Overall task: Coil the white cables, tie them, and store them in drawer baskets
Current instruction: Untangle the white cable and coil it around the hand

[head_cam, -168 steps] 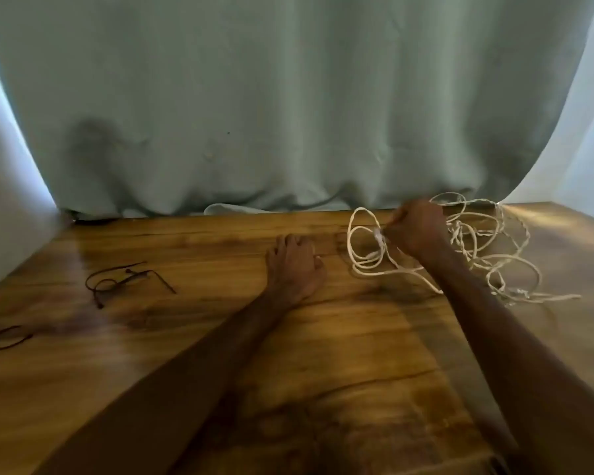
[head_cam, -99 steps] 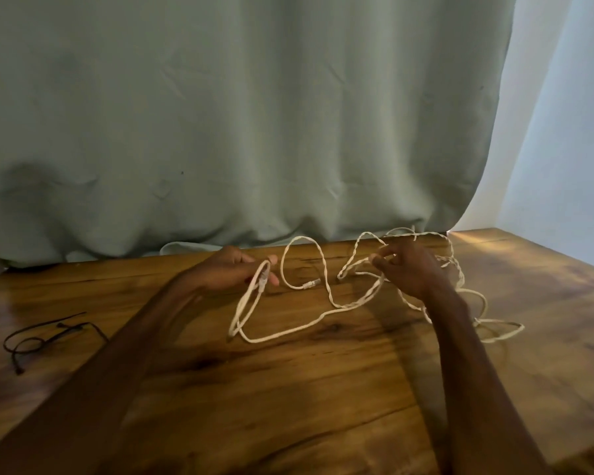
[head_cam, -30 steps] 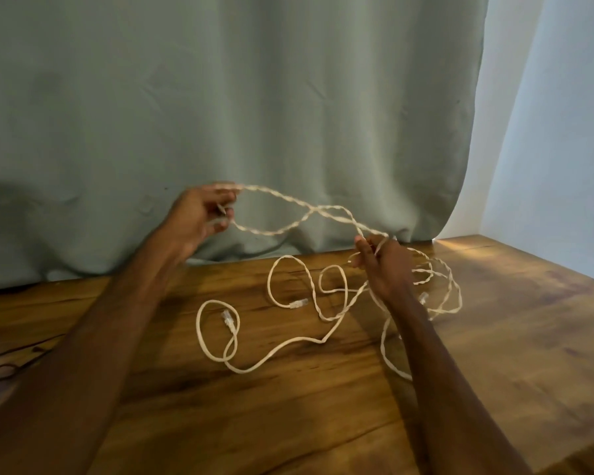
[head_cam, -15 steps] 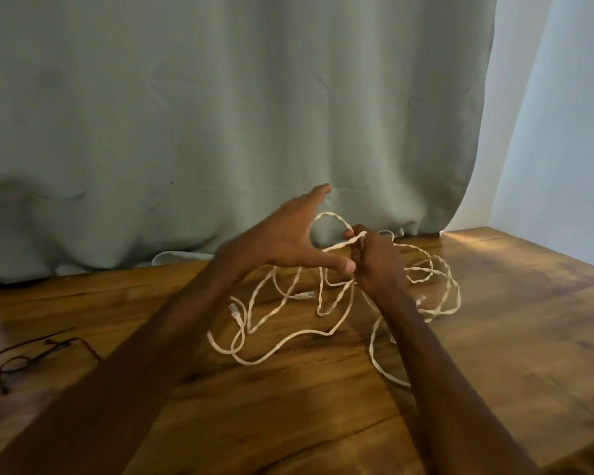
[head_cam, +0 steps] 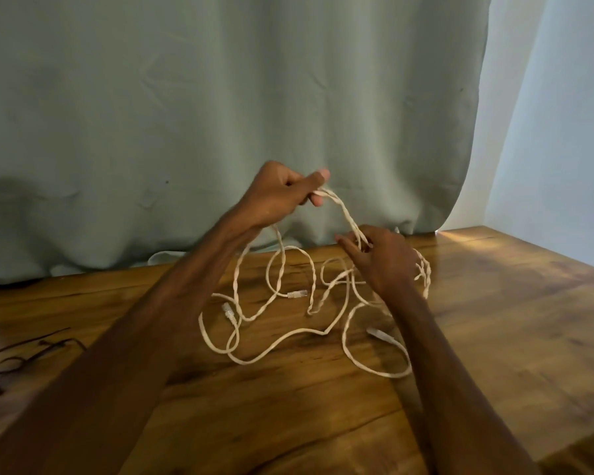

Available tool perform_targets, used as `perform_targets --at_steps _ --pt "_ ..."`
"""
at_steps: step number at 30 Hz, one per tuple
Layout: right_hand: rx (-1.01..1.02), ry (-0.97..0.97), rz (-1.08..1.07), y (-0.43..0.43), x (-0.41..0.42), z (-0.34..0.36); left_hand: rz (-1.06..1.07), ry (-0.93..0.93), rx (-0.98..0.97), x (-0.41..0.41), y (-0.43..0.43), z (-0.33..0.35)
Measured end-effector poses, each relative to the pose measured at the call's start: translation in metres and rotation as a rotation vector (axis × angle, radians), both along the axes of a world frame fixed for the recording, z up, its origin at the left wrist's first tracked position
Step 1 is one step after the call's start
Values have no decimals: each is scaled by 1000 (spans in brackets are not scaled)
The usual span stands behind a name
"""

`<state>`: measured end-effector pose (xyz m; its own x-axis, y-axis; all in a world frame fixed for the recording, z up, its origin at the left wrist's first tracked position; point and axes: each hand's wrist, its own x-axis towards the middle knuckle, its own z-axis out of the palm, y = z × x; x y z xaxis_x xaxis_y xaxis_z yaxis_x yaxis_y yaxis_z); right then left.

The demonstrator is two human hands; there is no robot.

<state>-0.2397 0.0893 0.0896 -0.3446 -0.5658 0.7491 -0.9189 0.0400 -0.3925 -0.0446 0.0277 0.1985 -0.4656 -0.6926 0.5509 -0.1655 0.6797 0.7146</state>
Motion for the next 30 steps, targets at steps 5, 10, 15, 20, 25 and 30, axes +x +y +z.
perform_targets --at_steps 5,10,15,20,25,30 --pt "61 -104 -51 8 -7 3 90 382 176 19 -15 12" --pt "111 -230 -21 10 -7 6 184 501 193 38 -28 16" --pt "156 -219 -2 11 -20 3 241 745 273 62 -53 26" --pt "120 -240 200 6 -18 4 241 742 264 77 -64 23" --pt "106 -278 331 4 -5 2 248 743 320 85 -54 15" --pt "173 -231 354 -4 -3 -4 162 952 324 118 -60 29"
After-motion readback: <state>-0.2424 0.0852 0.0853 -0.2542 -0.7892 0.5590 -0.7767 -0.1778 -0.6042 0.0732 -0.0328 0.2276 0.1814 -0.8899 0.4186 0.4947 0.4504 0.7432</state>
